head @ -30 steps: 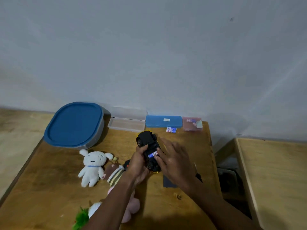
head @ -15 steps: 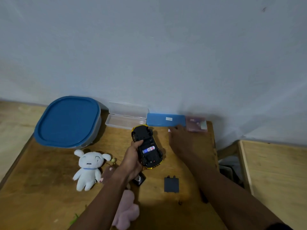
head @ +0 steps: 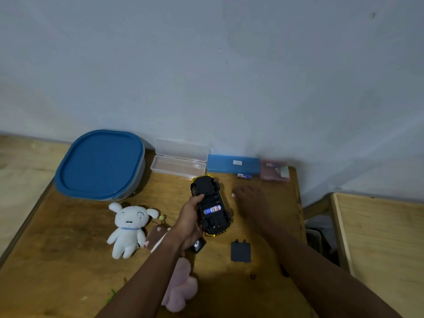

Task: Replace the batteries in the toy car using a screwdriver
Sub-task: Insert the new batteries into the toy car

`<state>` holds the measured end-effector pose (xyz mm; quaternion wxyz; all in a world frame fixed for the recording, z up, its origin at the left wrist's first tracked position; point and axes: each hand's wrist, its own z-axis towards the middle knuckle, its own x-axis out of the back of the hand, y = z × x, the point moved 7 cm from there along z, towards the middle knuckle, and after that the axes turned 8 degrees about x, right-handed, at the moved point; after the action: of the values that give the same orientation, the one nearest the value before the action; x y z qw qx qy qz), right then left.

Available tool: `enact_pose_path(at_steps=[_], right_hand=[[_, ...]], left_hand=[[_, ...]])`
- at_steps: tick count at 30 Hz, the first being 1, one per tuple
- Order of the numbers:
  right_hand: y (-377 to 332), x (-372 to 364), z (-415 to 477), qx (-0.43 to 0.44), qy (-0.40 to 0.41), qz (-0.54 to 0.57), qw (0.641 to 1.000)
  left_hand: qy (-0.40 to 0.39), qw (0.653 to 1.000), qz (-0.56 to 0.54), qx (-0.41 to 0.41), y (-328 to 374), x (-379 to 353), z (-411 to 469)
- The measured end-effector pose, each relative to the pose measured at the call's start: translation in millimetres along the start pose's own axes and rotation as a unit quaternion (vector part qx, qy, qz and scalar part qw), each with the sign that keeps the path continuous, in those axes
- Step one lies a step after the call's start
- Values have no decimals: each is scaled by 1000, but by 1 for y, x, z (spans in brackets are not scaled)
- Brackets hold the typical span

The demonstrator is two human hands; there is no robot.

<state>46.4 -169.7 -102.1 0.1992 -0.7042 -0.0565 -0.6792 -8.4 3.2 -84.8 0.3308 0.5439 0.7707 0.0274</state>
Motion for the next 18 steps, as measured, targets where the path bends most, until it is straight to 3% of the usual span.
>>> enact_pose_path(at_steps=[3, 6, 8, 10, 18], right_hand=[[-7, 11, -21, -61, 71, 140, 986], [-13, 41, -46, -182, 216, 314, 906], [-29, 64, -59, -202, 283, 400, 848], [-47, 81, -69, -187, 308, 457, 814], [-83, 86, -93, -51, 265, 325, 906]], left_hand=[[-6, 1000, 13, 2, -6, -2, -8], [-8, 1000, 14, -3, -13, -4, -18], [-7, 1000, 1, -7, -19, -6, -24], [-8, 1000, -13, -14, -25, -10, -30], [-32, 998, -32, -46, -42, -35, -53]])
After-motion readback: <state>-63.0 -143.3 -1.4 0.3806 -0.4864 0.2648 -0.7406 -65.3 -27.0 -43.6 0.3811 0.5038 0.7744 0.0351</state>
